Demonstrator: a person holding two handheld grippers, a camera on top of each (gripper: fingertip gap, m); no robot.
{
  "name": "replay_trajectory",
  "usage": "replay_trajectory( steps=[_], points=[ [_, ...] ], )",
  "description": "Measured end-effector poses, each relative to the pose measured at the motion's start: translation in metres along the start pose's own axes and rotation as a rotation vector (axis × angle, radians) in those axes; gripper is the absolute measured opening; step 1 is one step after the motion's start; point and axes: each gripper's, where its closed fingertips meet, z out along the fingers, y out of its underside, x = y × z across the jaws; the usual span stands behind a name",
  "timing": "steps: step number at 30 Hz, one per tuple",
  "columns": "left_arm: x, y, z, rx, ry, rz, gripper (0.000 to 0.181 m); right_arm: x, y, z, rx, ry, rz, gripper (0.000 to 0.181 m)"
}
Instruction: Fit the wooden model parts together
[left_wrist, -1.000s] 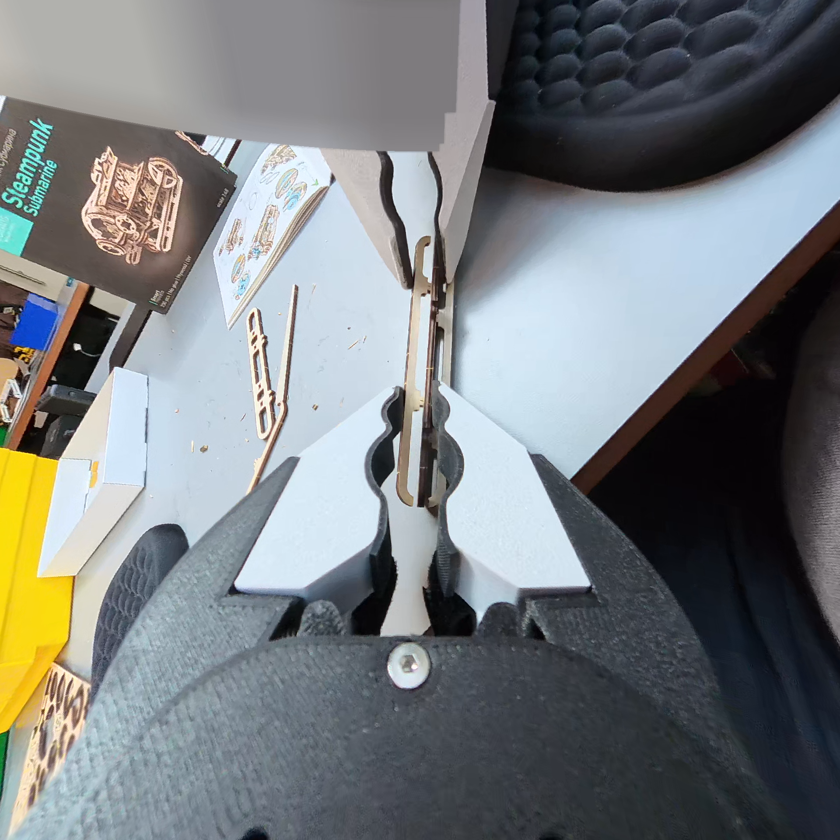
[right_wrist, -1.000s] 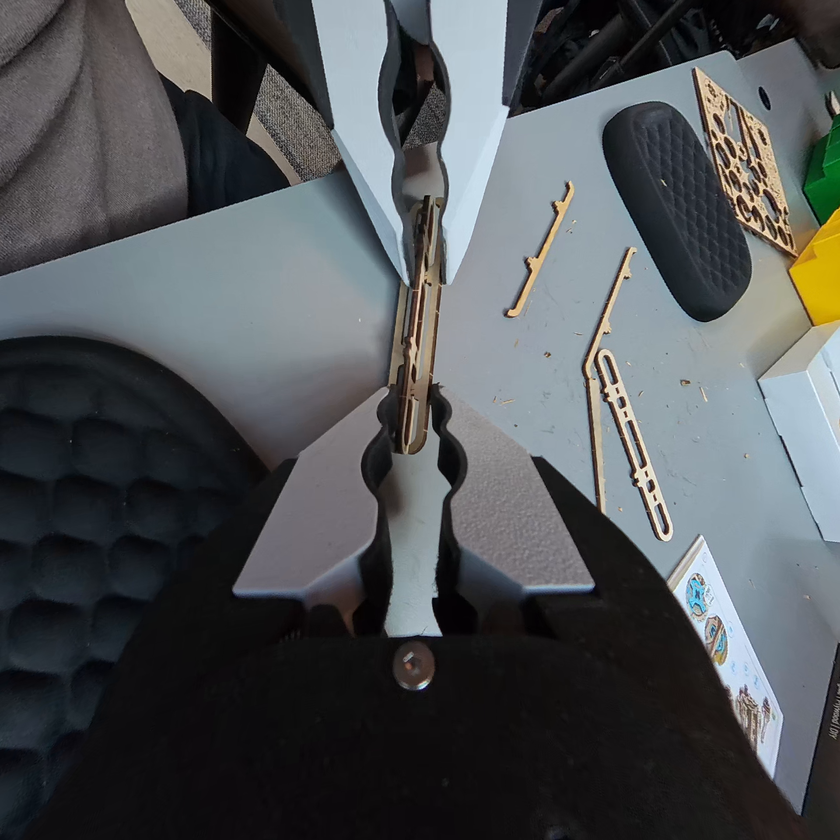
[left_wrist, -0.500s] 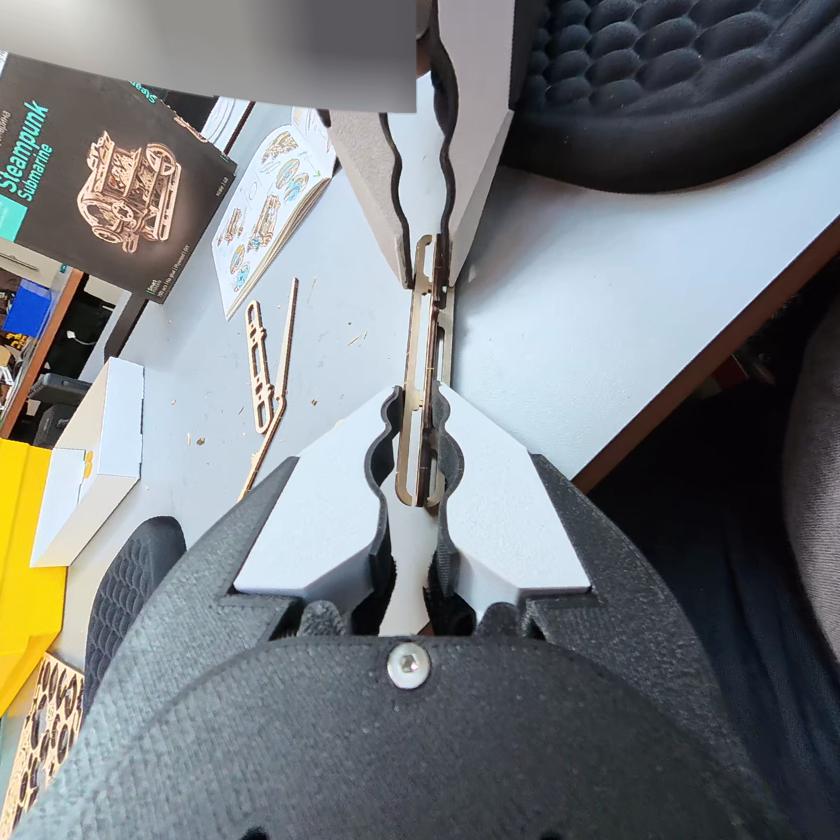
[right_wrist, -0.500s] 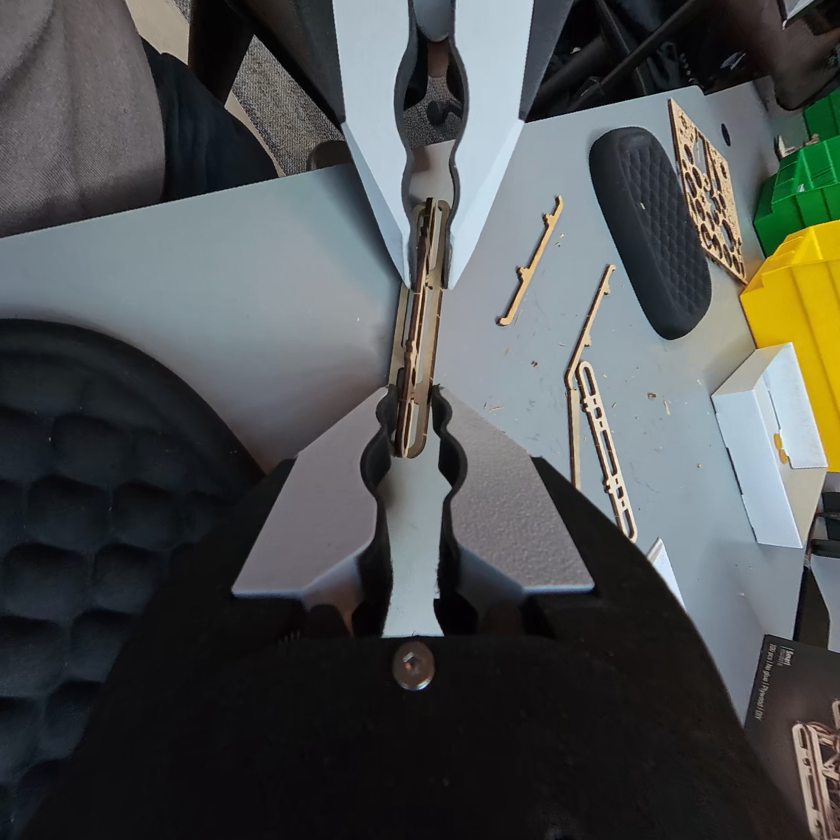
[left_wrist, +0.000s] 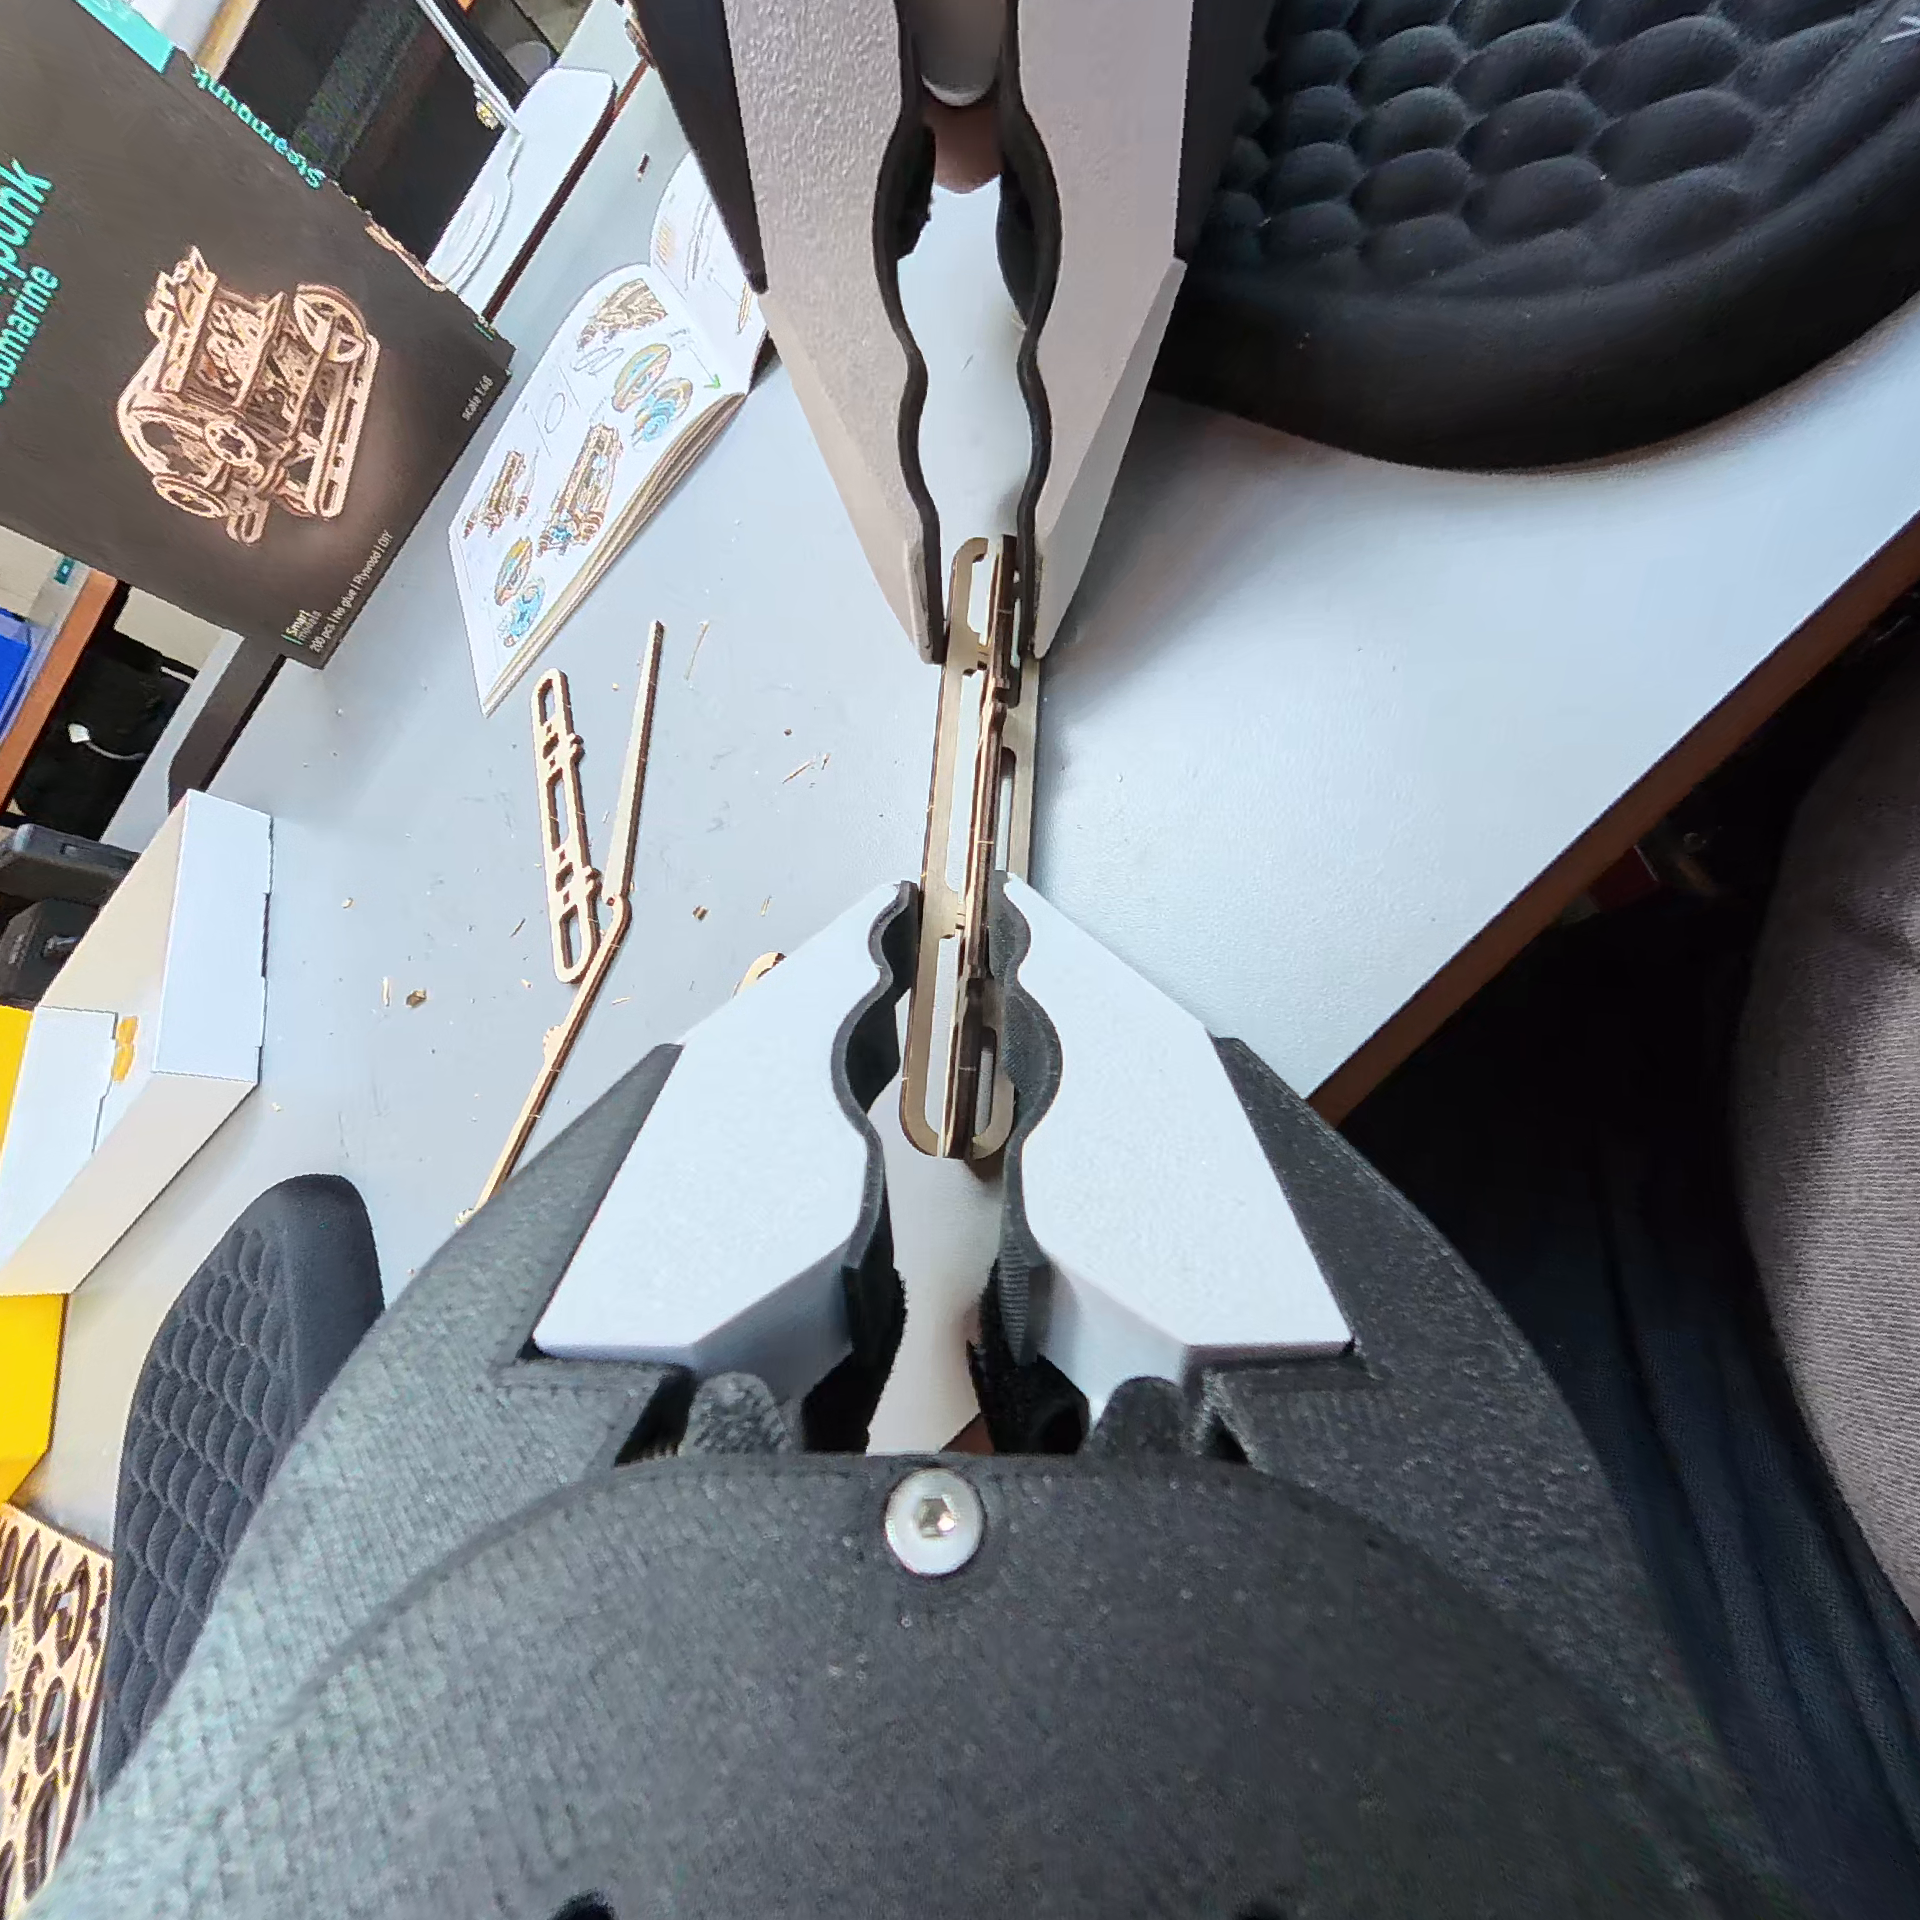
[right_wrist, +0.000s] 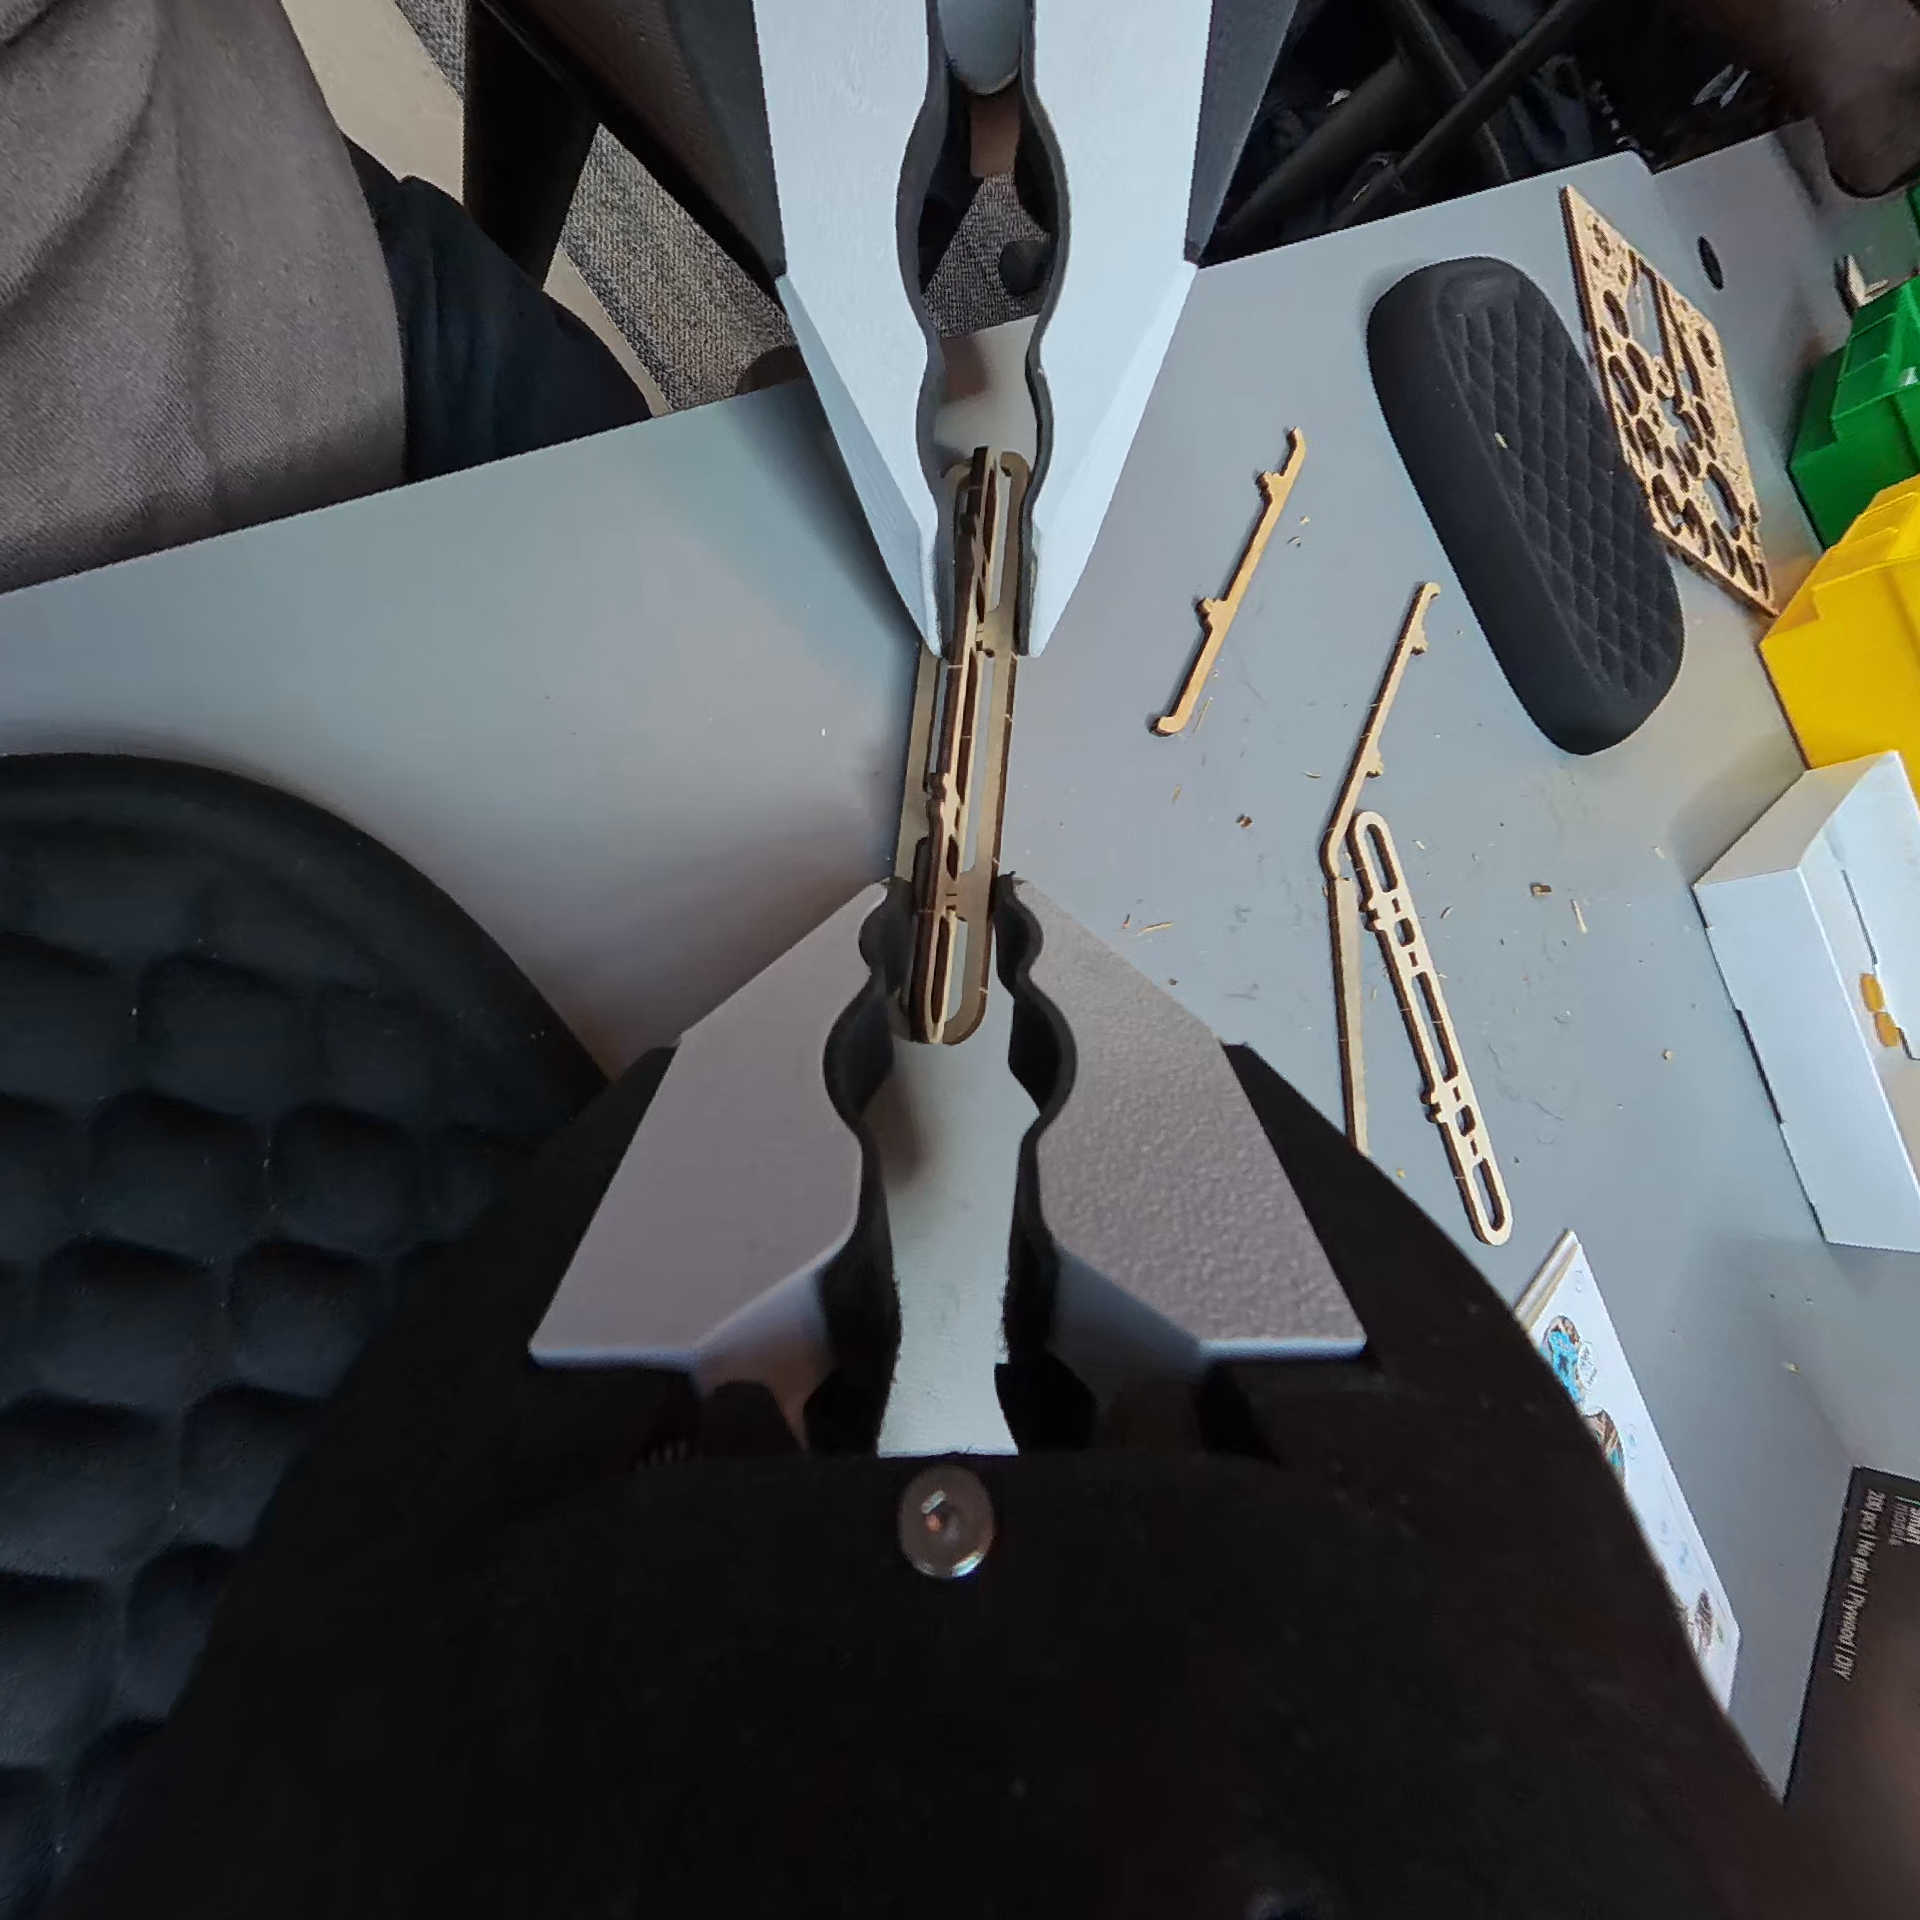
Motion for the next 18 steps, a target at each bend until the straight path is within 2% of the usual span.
replay_trajectory(
  steps=[18],
  points=[
    [-0.0004, -0.0003, -0.0002, 0.005, 0.018, -0.015, 0.011, 0.0018, -0.0003, 0.0017, 0.008, -0.032, 0.096, 0.012]
  ],
)
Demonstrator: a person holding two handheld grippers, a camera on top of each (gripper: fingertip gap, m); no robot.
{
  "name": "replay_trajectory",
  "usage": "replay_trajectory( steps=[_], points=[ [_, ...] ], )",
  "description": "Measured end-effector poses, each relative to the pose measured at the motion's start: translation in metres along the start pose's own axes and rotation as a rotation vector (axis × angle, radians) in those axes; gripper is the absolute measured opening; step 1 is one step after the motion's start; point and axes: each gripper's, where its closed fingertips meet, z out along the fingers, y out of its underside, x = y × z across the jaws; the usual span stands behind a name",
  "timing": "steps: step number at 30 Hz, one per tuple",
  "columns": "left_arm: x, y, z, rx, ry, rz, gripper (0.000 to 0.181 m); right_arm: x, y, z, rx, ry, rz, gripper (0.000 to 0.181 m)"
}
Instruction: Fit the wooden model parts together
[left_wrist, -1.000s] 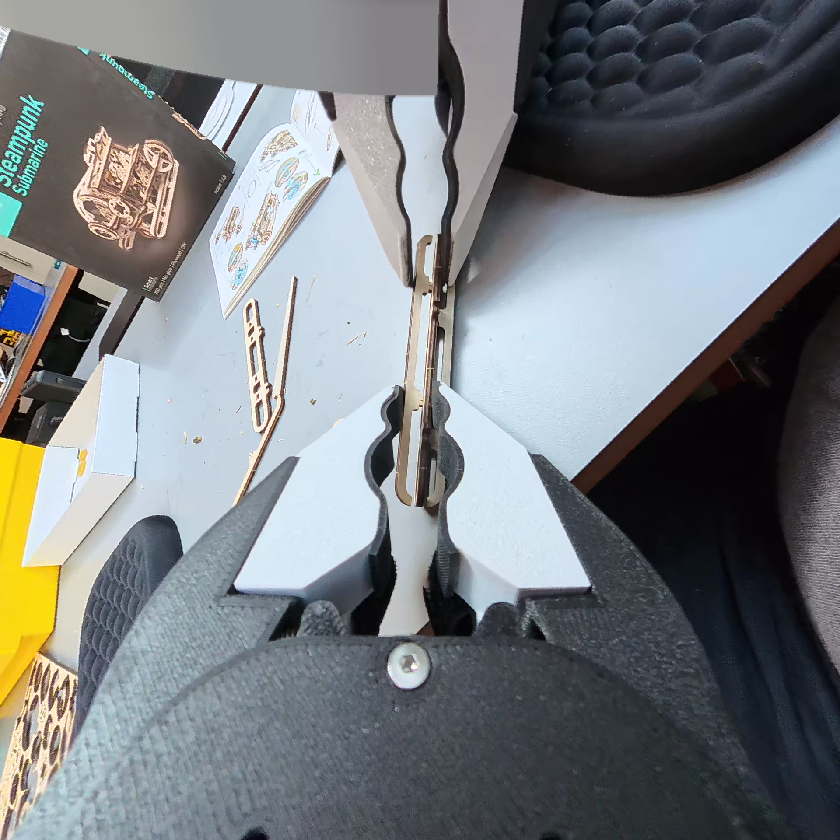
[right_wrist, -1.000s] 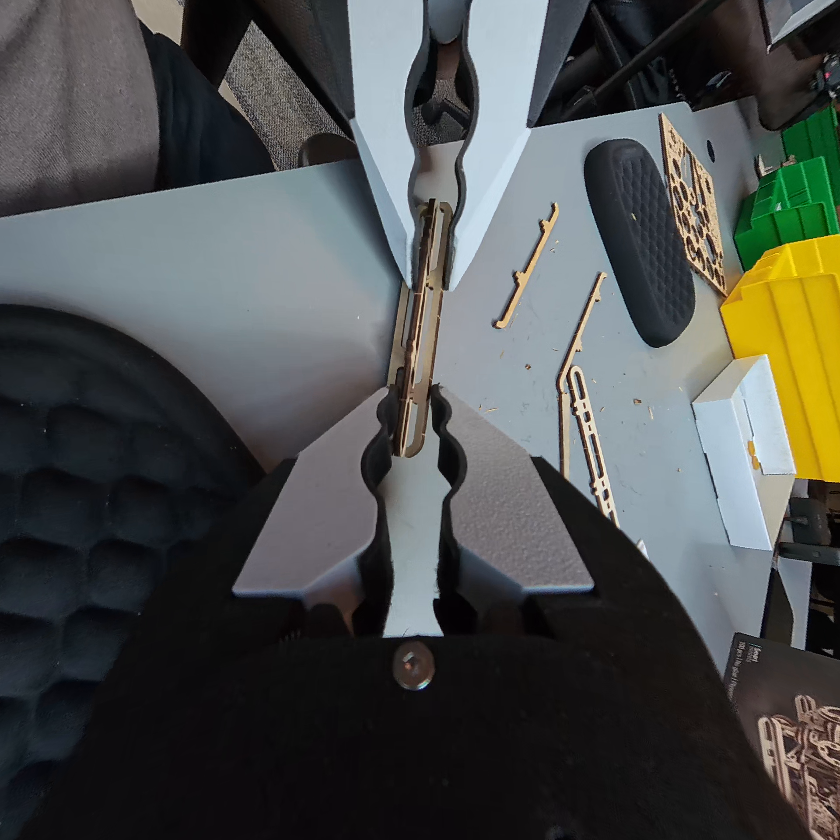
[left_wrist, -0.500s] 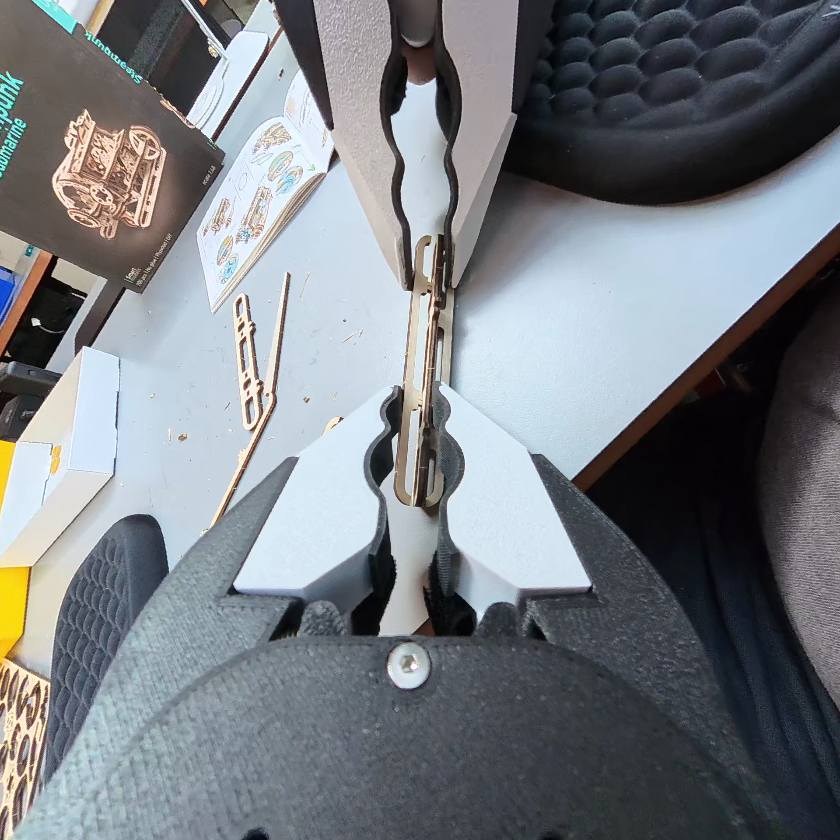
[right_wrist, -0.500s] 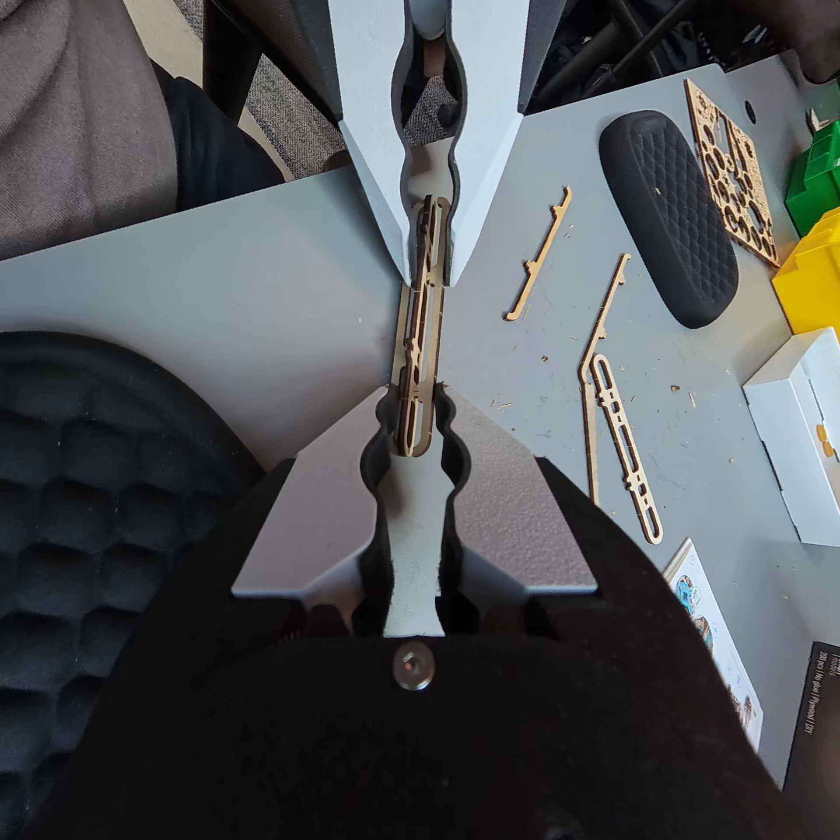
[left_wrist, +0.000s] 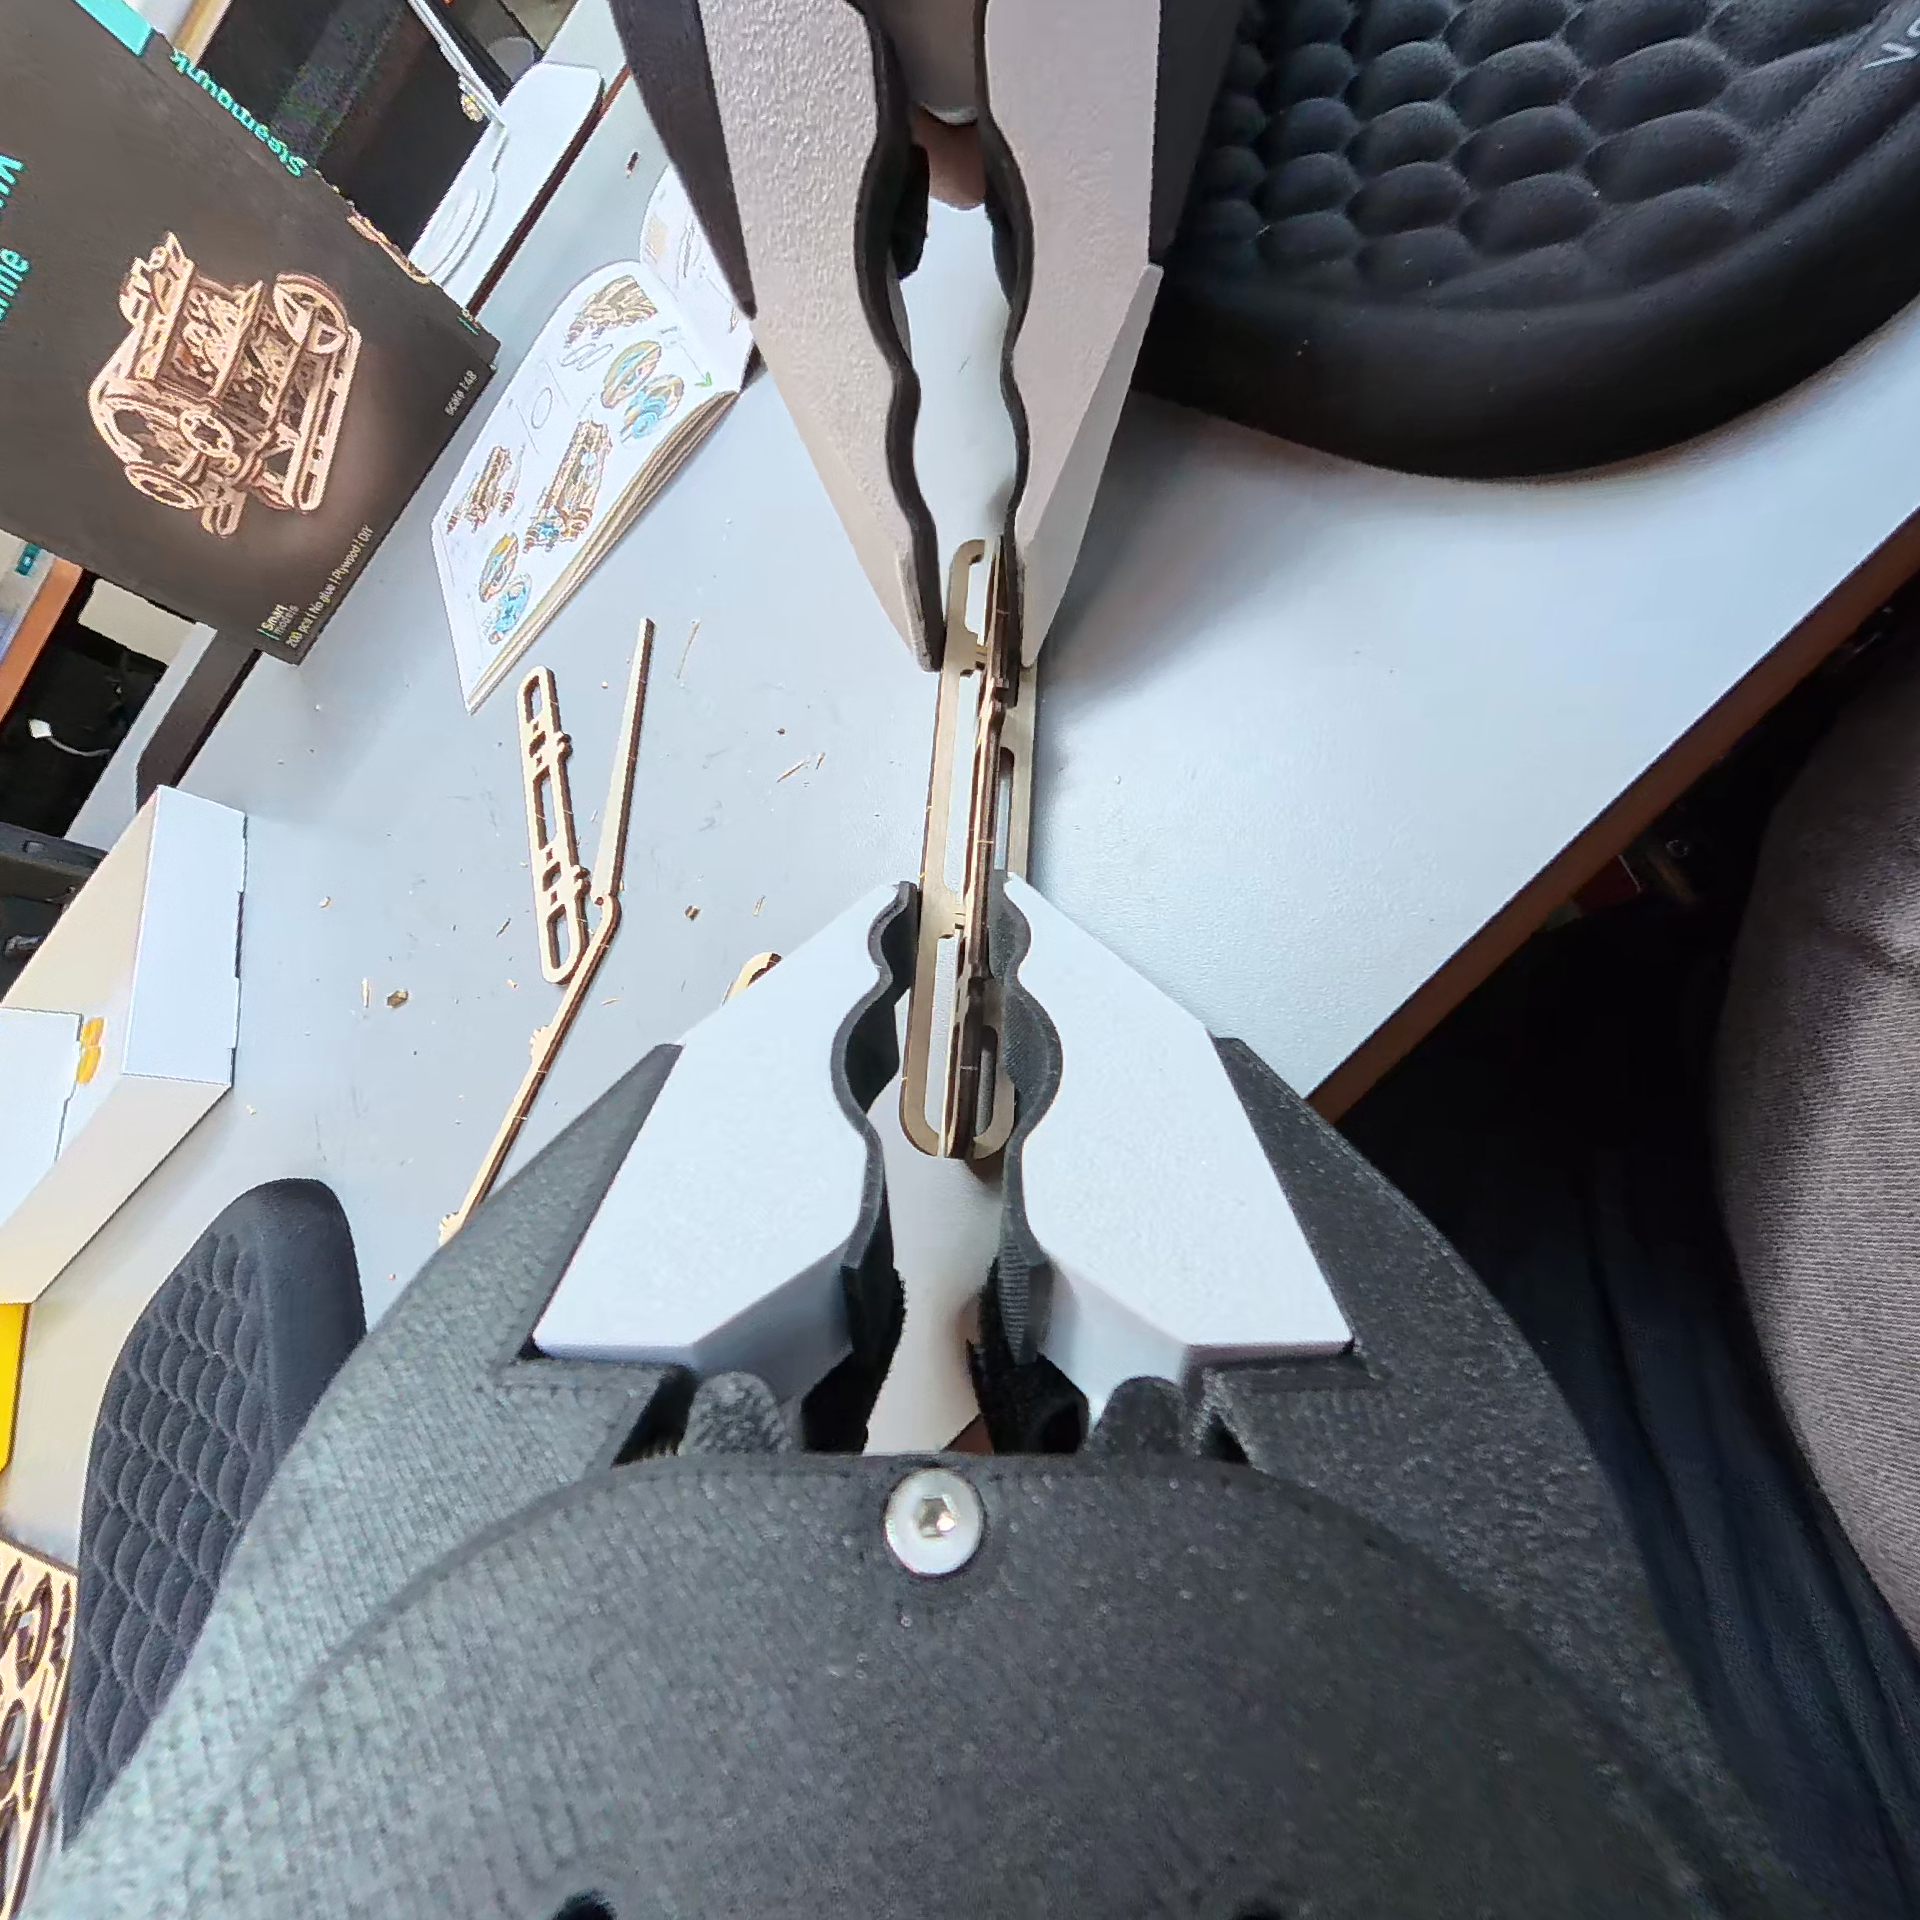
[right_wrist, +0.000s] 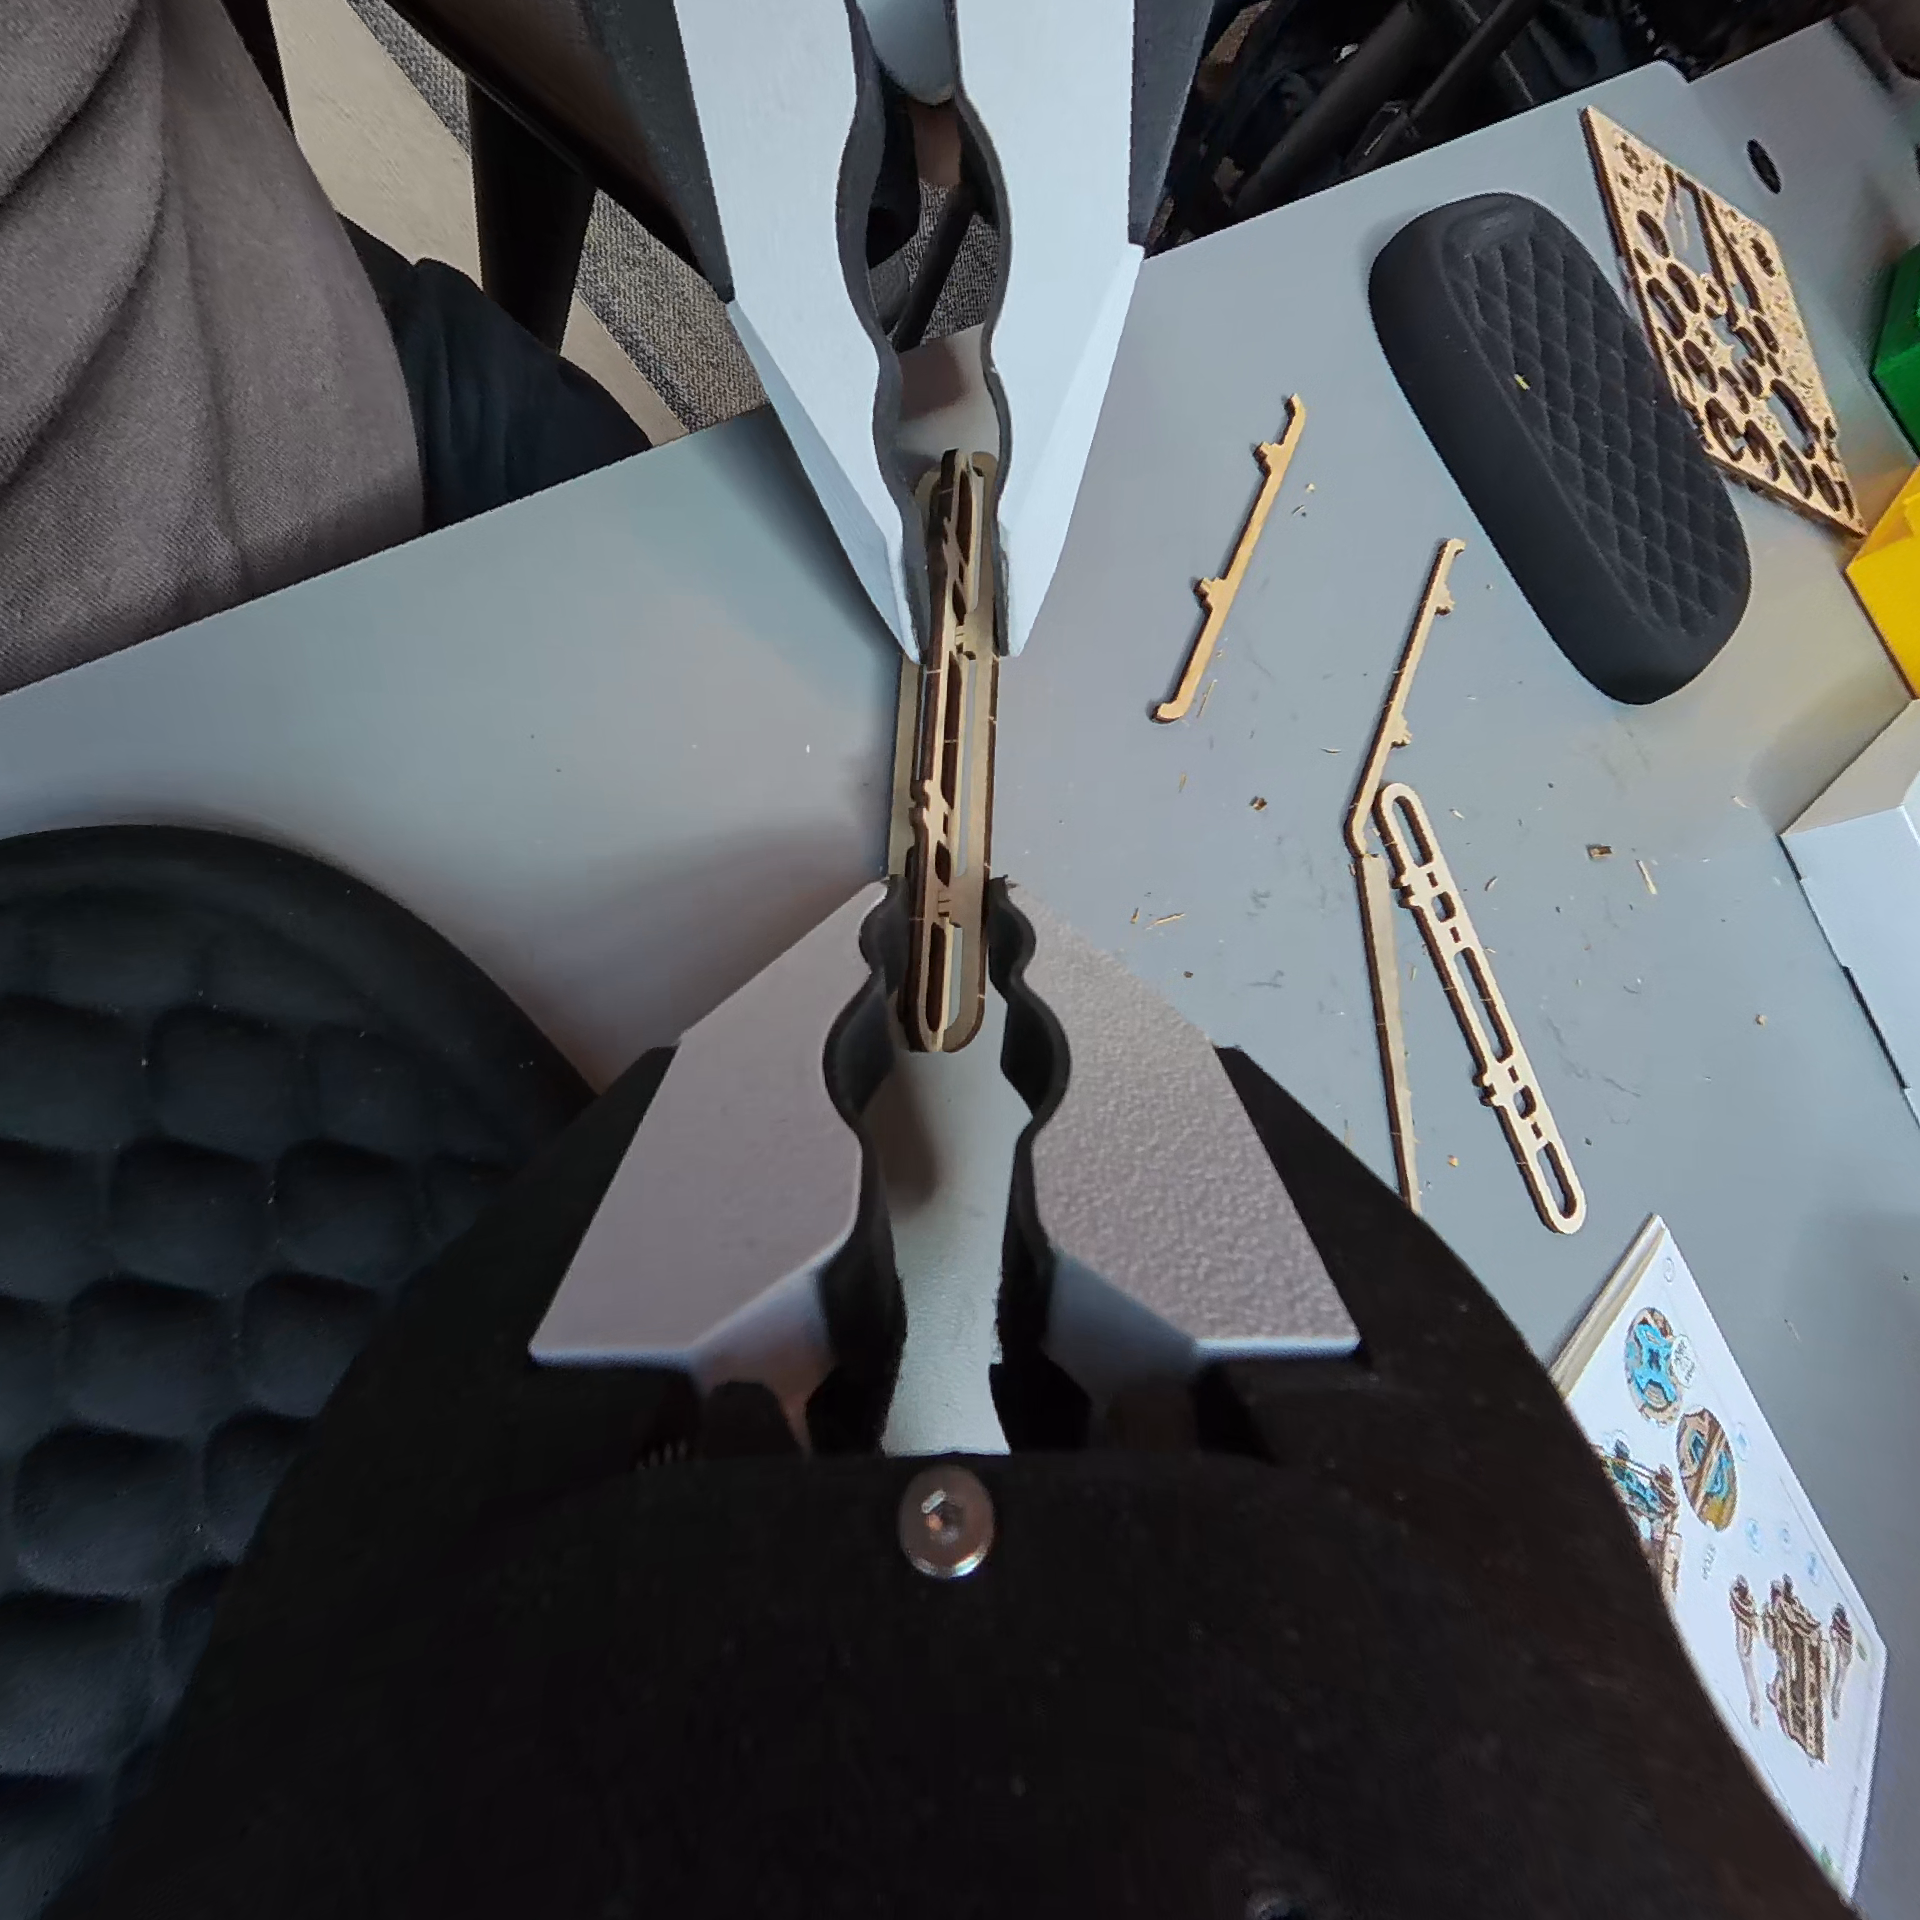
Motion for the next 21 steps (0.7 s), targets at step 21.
replay_trajectory(
  steps=[21],
  points=[
    [0.0003, 0.0000, -0.0001, 0.002, 0.004, -0.011, 0.011, -0.0012, 0.0007, -0.0003, 0.002, 0.014, -0.016, 0.011]
  ],
)
